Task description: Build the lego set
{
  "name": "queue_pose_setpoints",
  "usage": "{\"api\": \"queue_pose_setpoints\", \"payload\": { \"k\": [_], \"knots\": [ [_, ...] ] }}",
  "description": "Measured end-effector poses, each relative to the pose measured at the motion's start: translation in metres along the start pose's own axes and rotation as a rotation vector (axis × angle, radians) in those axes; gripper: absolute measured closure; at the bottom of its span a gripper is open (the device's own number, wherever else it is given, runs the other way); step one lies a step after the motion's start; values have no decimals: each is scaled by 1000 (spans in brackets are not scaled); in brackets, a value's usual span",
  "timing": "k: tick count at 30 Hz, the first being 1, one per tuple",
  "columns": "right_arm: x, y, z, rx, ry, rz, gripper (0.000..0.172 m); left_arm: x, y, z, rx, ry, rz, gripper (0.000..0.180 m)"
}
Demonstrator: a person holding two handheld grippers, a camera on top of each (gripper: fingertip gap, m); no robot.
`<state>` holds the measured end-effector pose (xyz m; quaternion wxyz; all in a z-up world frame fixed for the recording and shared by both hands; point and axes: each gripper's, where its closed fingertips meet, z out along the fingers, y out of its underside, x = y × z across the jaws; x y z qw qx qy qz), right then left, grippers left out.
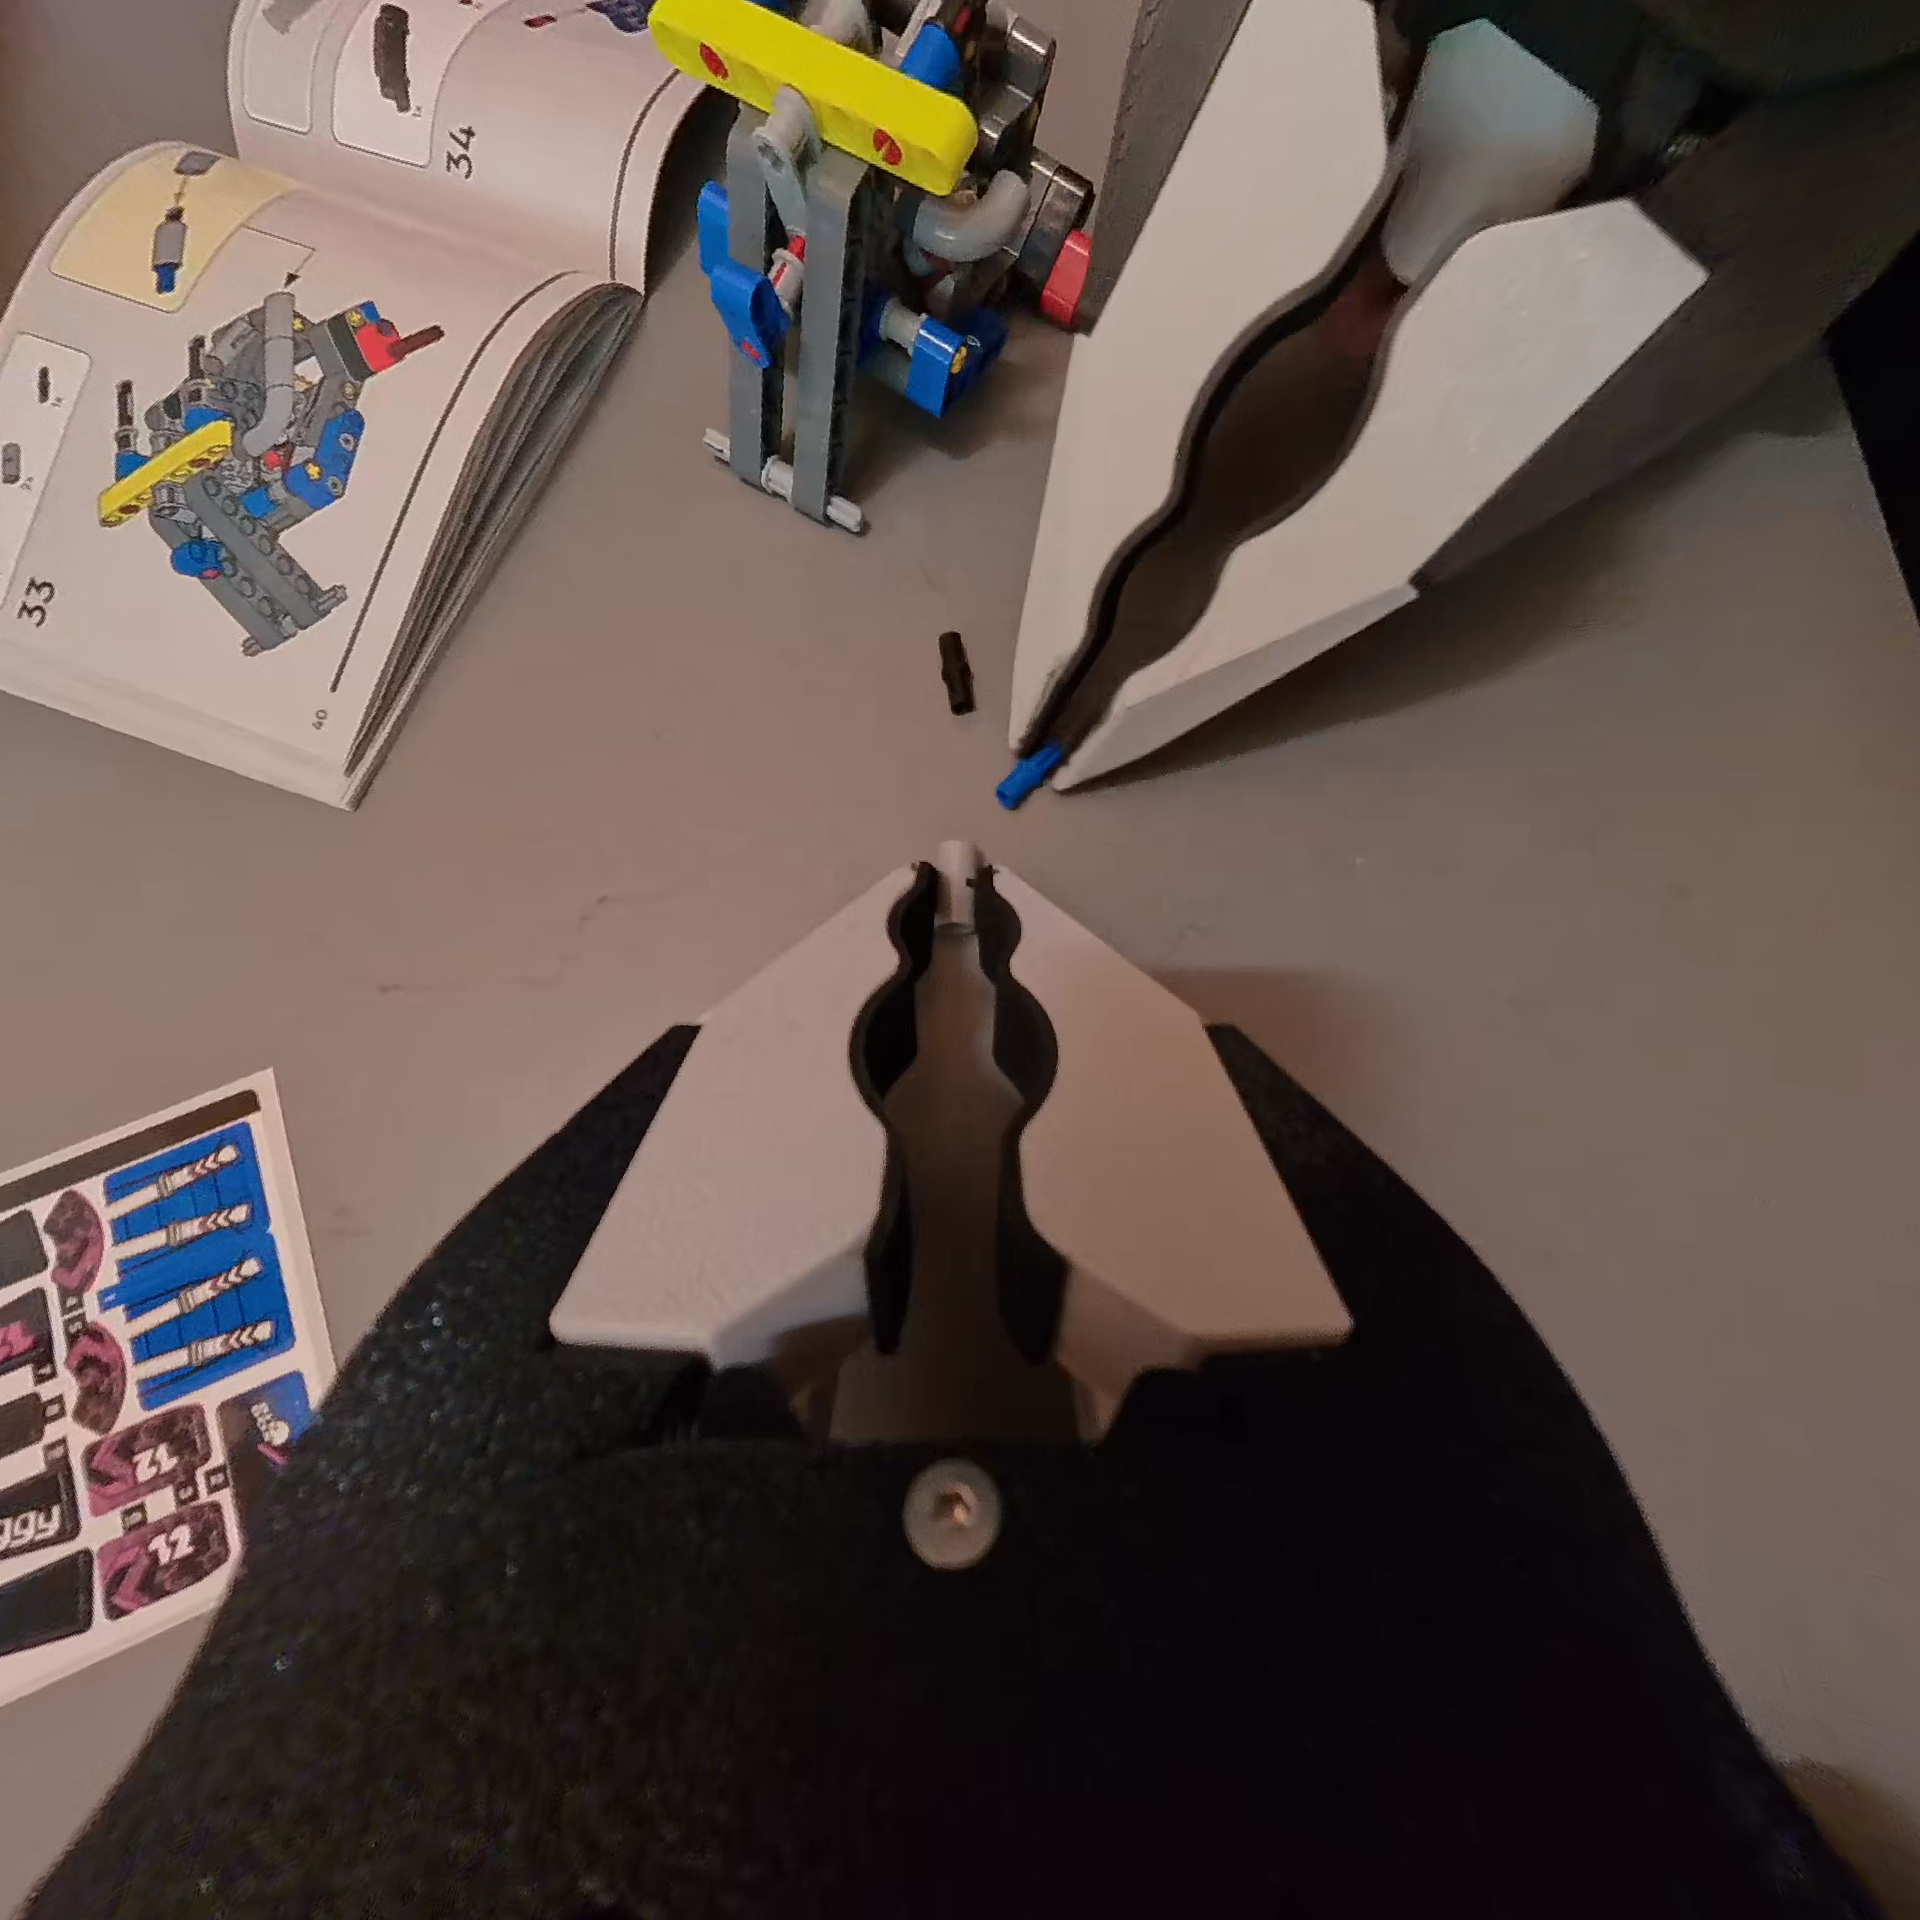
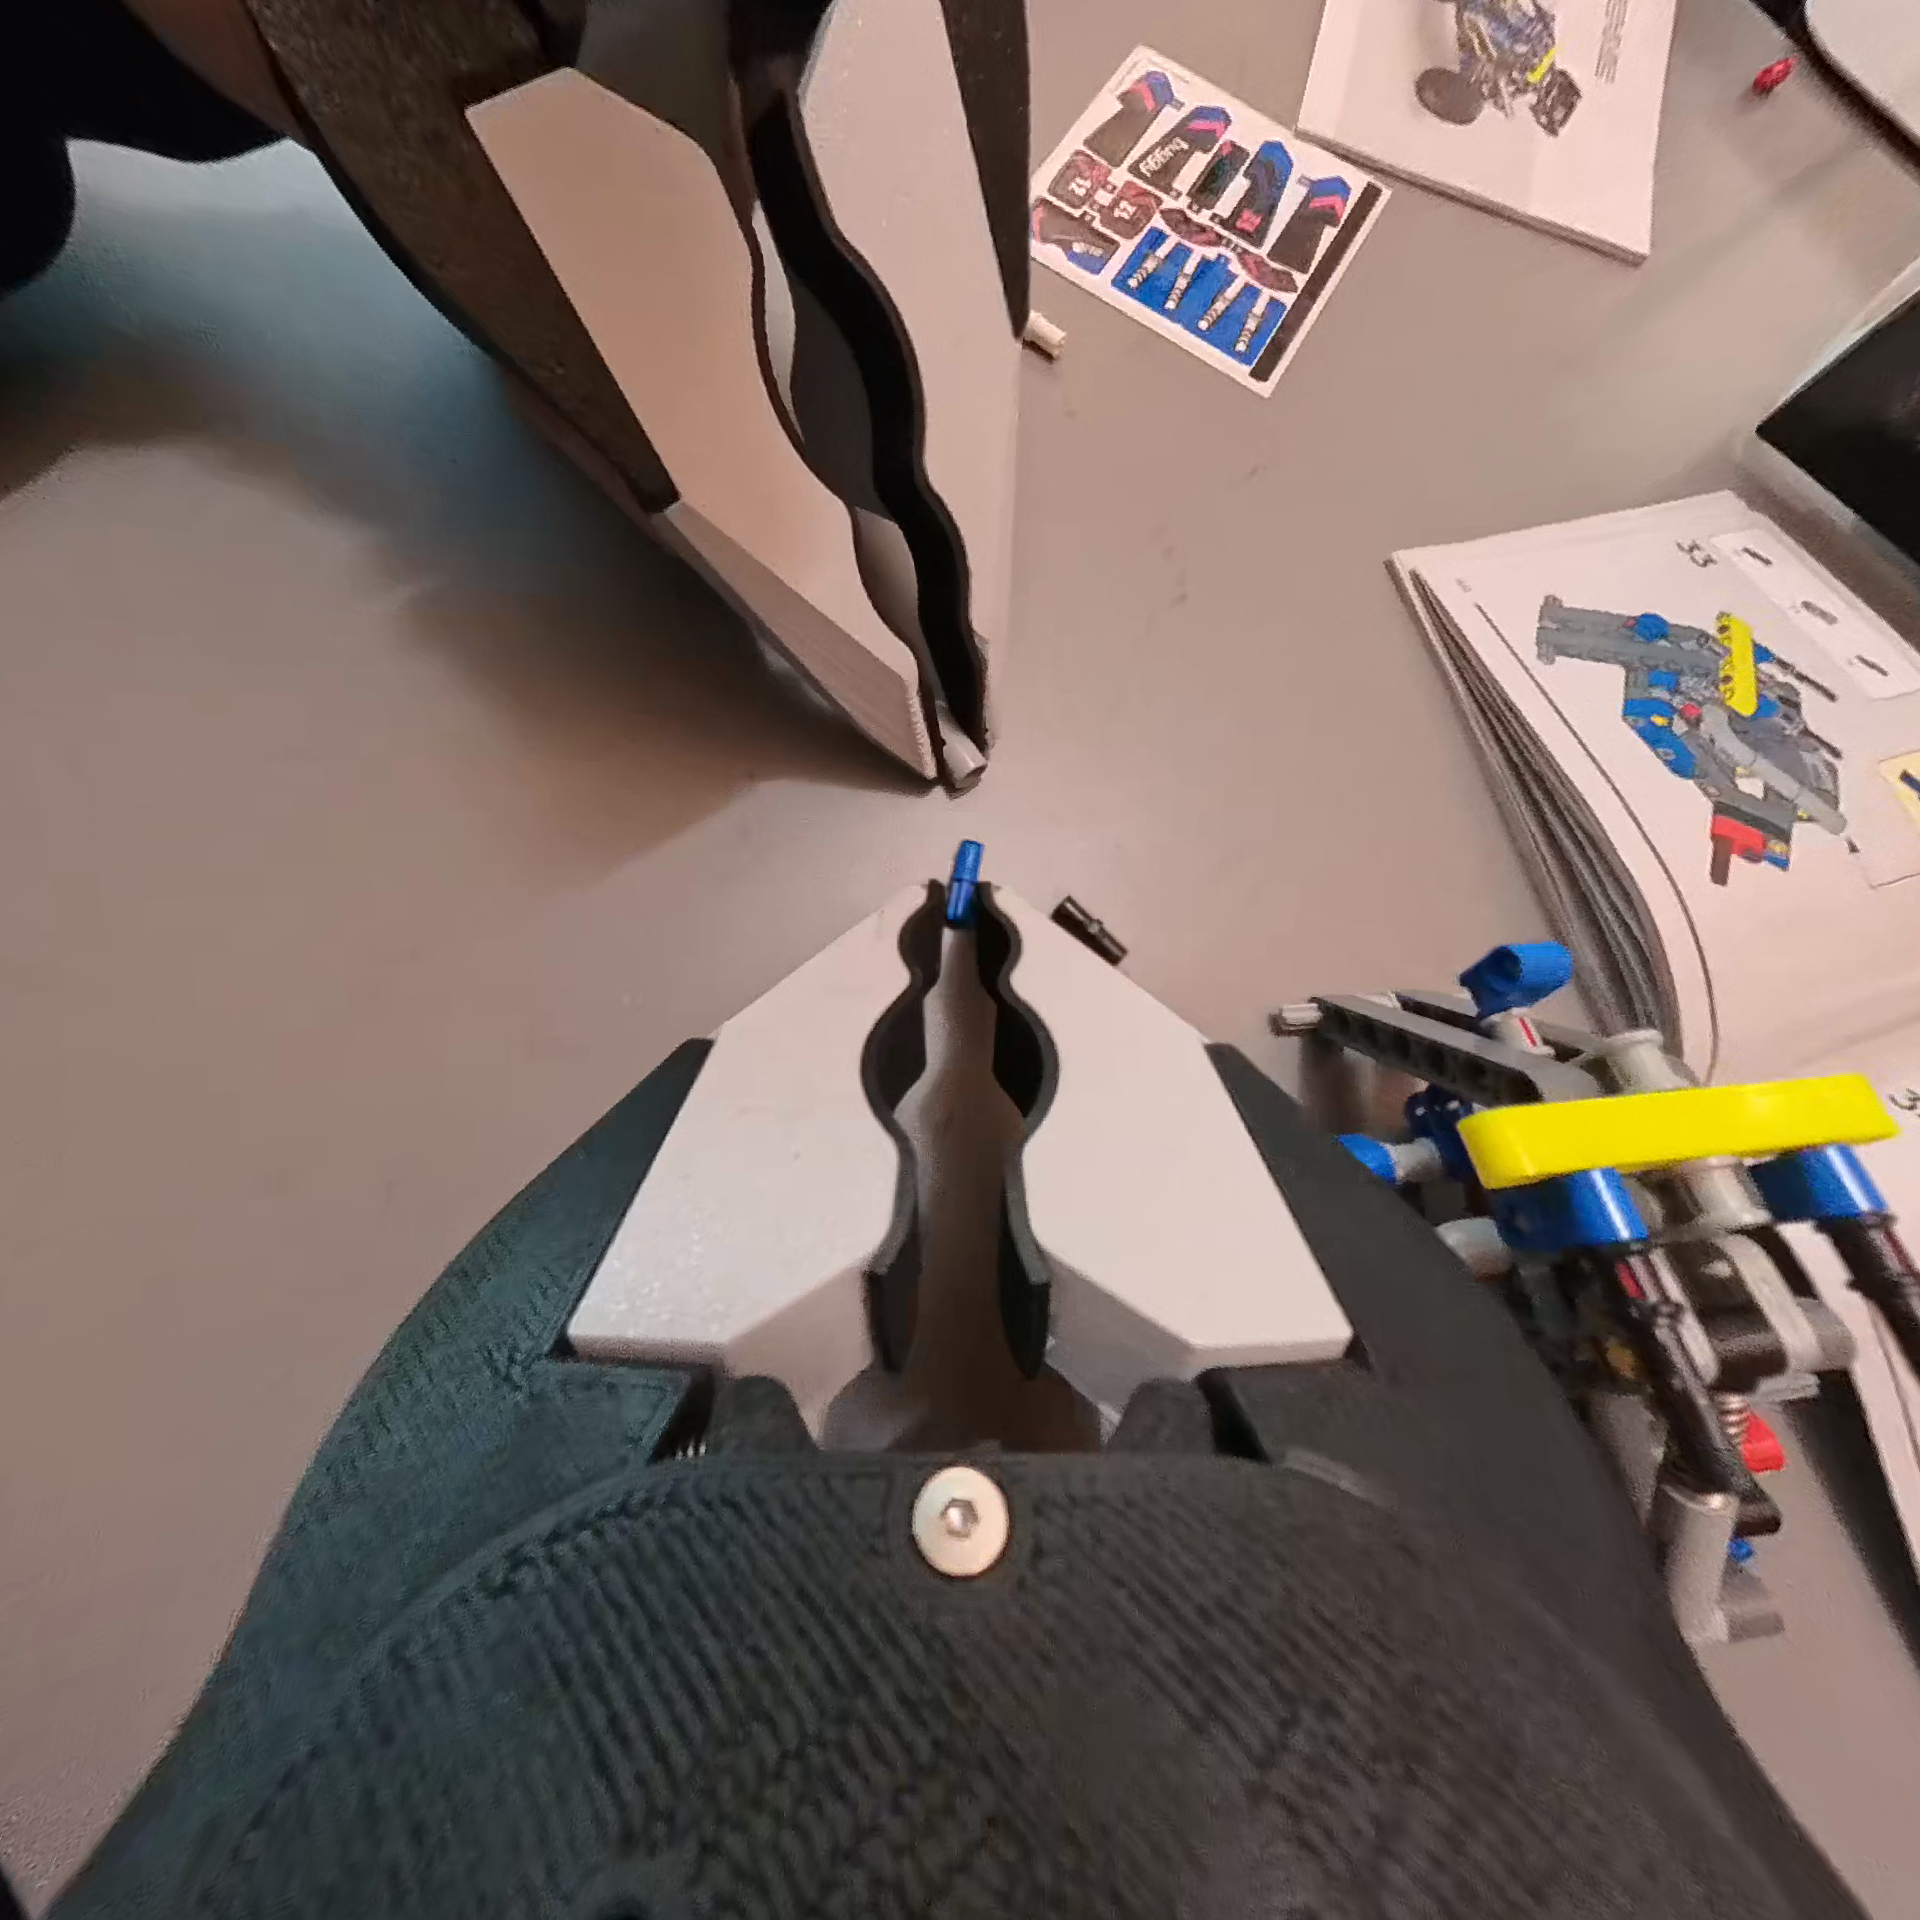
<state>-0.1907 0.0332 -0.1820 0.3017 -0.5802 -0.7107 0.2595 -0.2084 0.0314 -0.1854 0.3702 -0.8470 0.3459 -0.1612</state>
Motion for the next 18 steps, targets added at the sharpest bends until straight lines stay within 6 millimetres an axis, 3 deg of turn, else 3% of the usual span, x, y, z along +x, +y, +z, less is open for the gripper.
{"api": "queue_pose_setpoints", "payload": {
  "k": [6, 12, 18],
  "knots": [
    [0, -6, 5, 55, -30, -80, 169, 5, 2, -2, -7, 13, 38, 175],
    [-9, -8, 5, 87, -11, -350, 170, 7, 3, -3, -32, -14, 89, 175],
    [-12, -8, 4, 110, 19, -486, 170, 14, 4, -4, -27, 31, 101, 175]
  ]
}}
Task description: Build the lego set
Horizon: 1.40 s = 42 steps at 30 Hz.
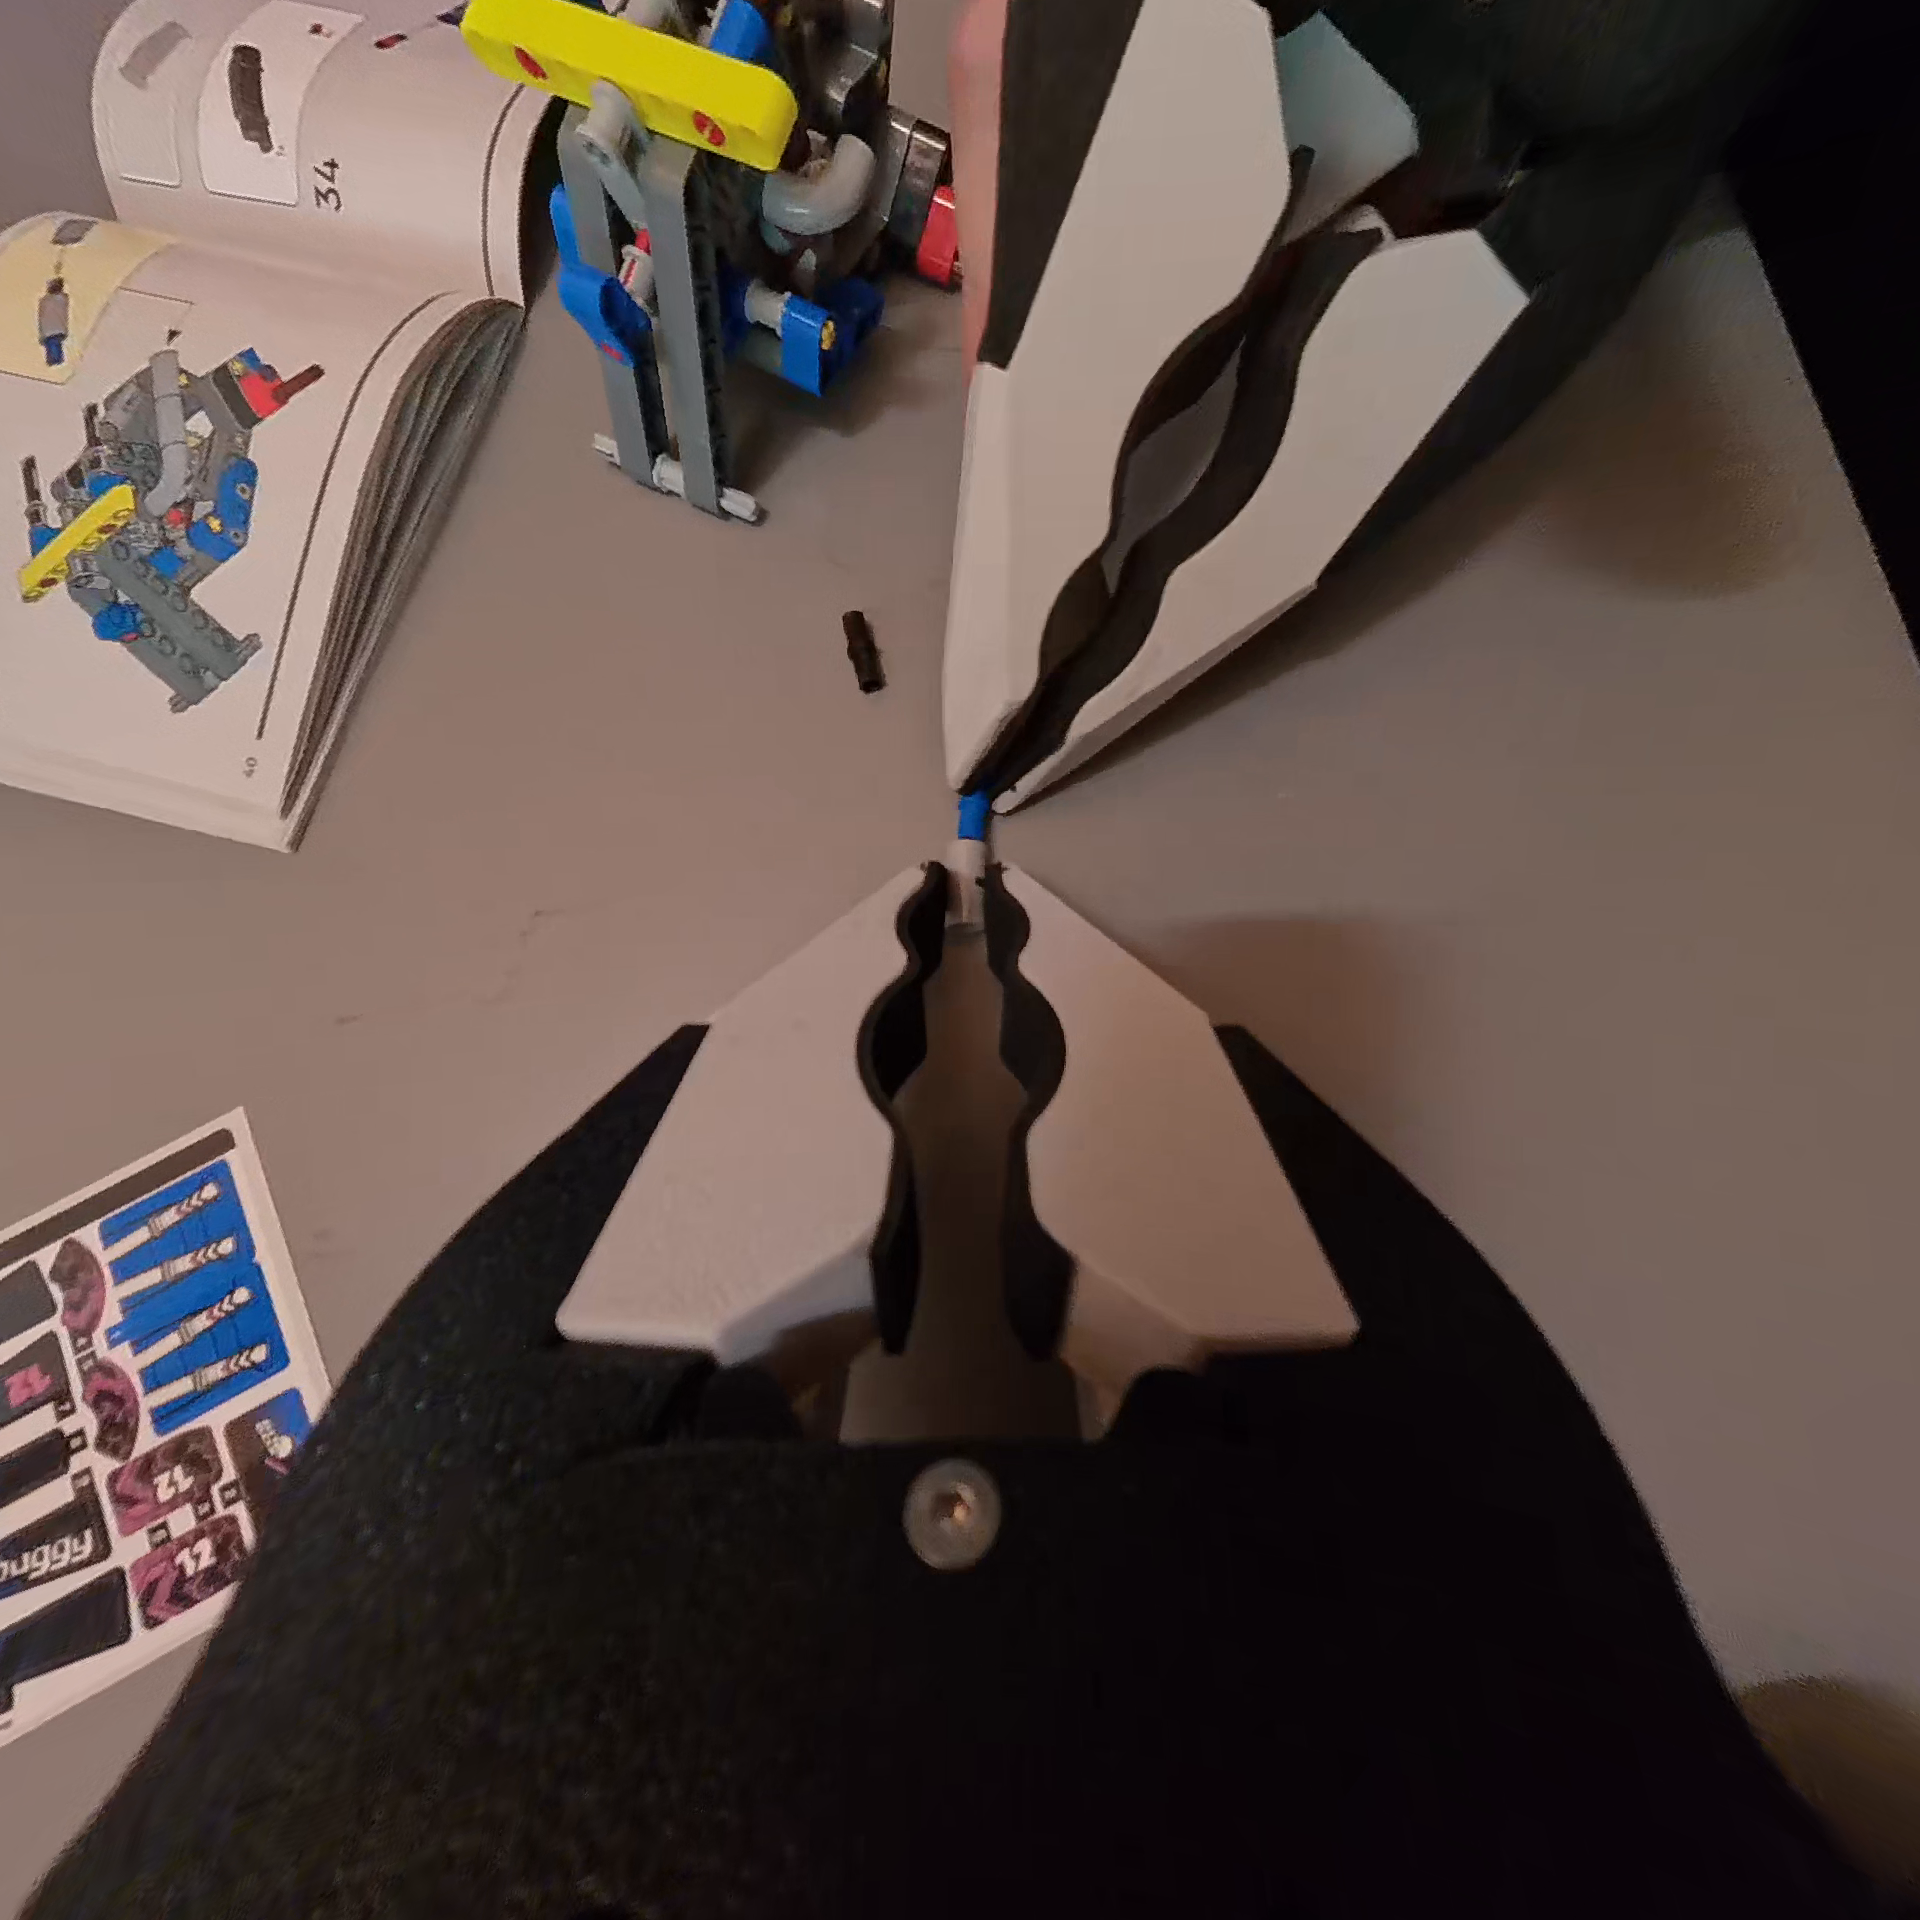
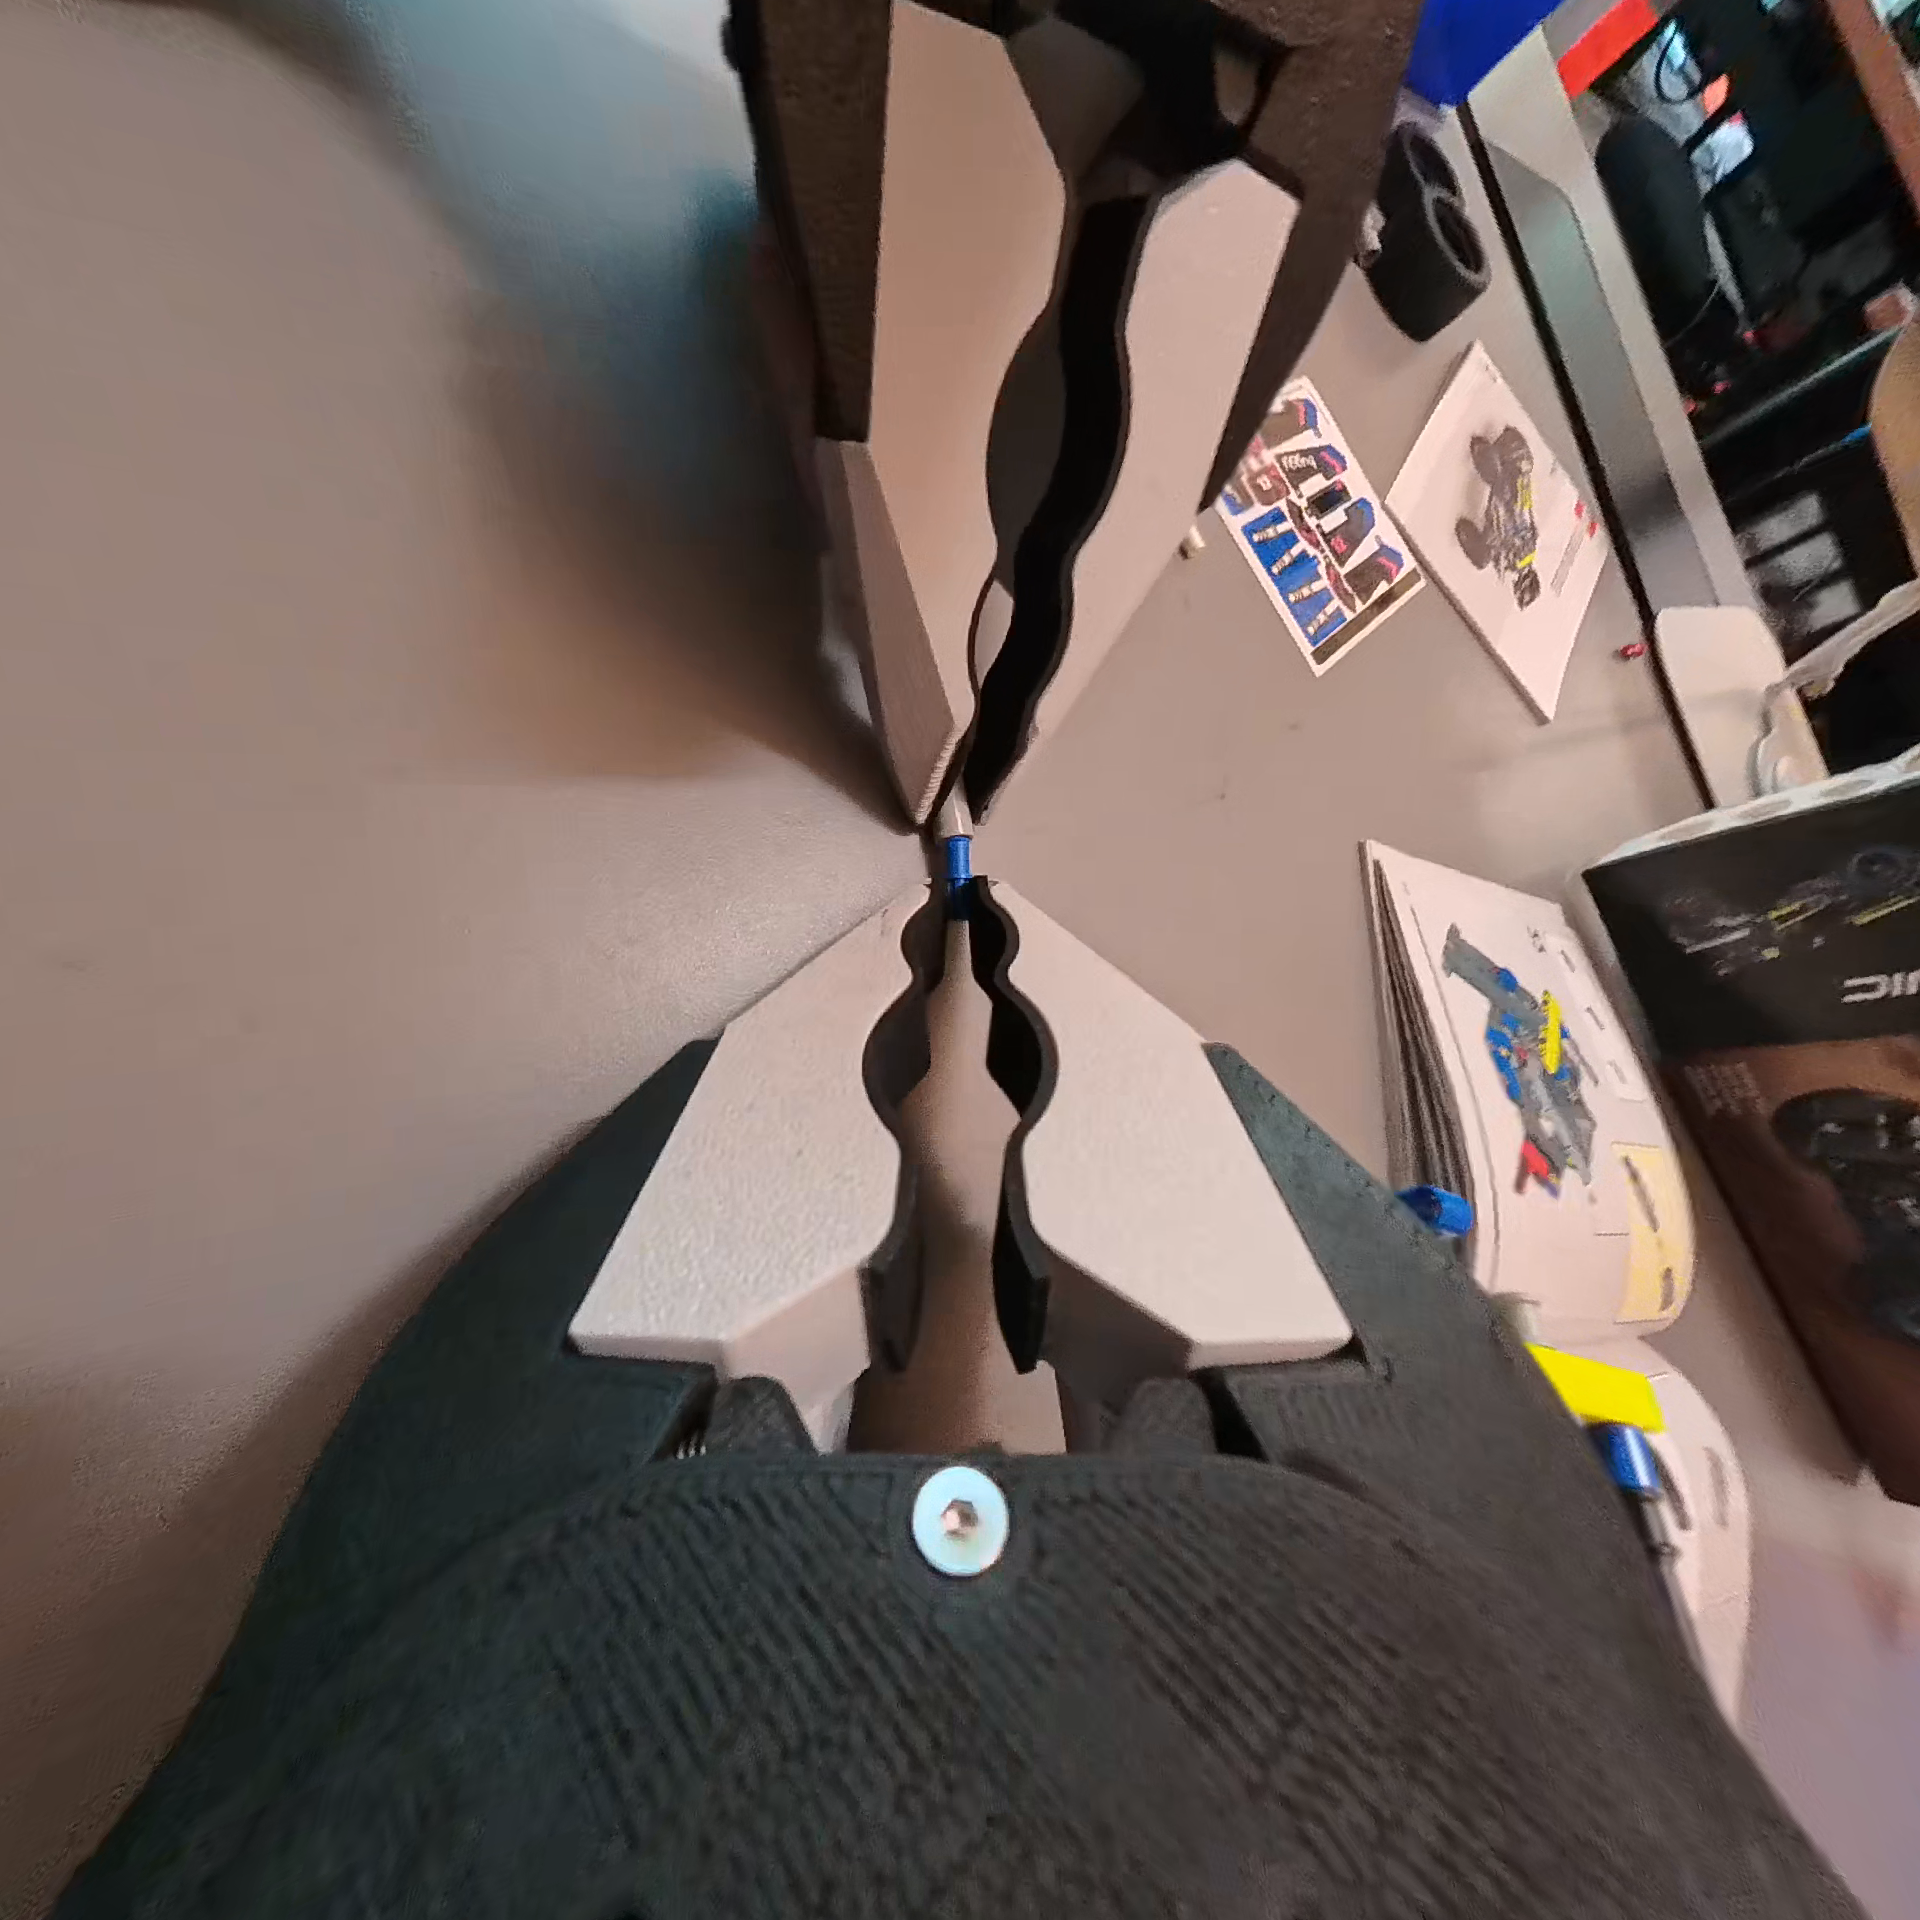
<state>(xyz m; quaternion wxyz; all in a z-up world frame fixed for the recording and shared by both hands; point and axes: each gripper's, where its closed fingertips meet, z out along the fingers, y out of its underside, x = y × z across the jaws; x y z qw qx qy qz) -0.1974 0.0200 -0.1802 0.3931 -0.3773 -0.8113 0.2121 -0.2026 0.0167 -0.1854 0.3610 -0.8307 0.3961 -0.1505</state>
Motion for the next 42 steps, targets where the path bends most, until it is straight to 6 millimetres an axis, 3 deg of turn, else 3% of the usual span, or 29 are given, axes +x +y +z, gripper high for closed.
{"api": "queue_pose_setpoints", "payload": {
  "k": [9, 20, 23, 28, 30, 33, 36, 42],
  "knots": [
    [0, 0, 0, -117, 69, -289, 170, 3, 0, 0, -38, -12, 14, 176],
    [0, 1, 0, -207, 88, -431, 171, 2, 0, 1, -77, -70, -72, 176],
    [-3, -1, 1, -156, 21, -324, 171, 3, 0, -1, -138, -128, 40, 176],
    [-4, -5, 1, -94, -44, -221, 170, 4, 1, -1, -147, -94, 33, 176],
    [-9, -19, -1, -1, -90, -137, 172, 10, -2, 2, -141, -26, -1, 177],
    [6, -12, 6, -9, -7, -17, 172, -2, -4, 5, -54, -2, -195, 176],
    [-2, -11, 2, -4, -107, 80, 172, 3, -3, 3, -7, 34, -183, 175],
    [3, 4, -10, -66, 34, 45, 172, 4, -4, 3, 10, 36, -132, 175]
  ]
}}
